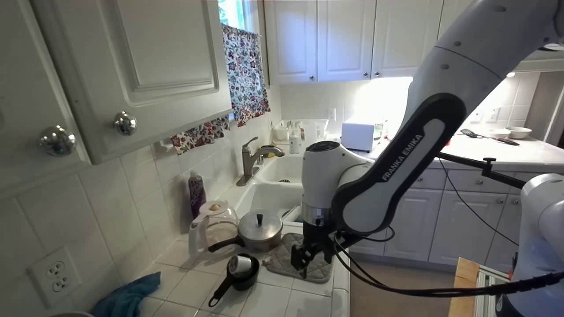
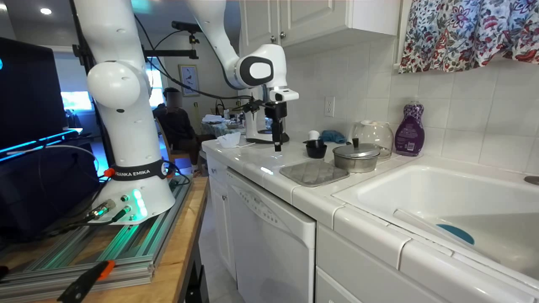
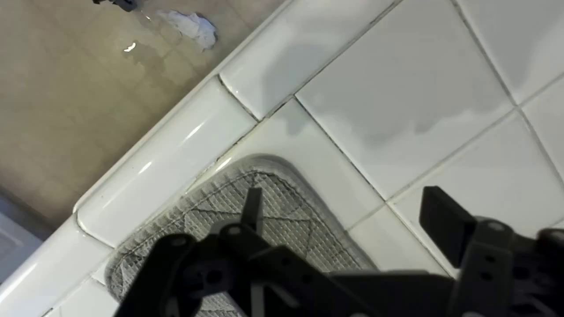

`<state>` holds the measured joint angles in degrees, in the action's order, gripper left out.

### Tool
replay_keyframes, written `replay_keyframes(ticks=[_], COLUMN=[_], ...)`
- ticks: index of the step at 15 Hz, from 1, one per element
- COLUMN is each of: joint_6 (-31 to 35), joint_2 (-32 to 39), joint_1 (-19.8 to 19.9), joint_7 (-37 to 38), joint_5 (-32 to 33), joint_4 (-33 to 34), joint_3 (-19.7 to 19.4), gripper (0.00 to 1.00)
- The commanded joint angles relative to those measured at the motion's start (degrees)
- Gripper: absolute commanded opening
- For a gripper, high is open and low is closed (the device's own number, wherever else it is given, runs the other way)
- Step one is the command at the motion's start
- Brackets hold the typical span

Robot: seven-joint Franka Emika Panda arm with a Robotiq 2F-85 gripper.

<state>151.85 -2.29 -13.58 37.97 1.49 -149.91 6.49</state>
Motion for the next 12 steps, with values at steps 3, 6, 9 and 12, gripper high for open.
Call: replay_keyframes(ticks=[3,6,9,12], joint_6=[1.7,2.0,7.8,18.6], joint_2=[-3.9,-4.5,-2.4,1.6], joint_1=[2.1,2.3,2.9,3.1], joint_7=[1.5,1.9,8.4,18.0], joint_5=[-3.1,-3.3,-0.7,0.7], joint_4=[-2.2,-2.7,-2.6,-2.2], joint_3=[2.9,3.0,5.1,8.2], gripper=[1.00,1.00,1.00,1.00])
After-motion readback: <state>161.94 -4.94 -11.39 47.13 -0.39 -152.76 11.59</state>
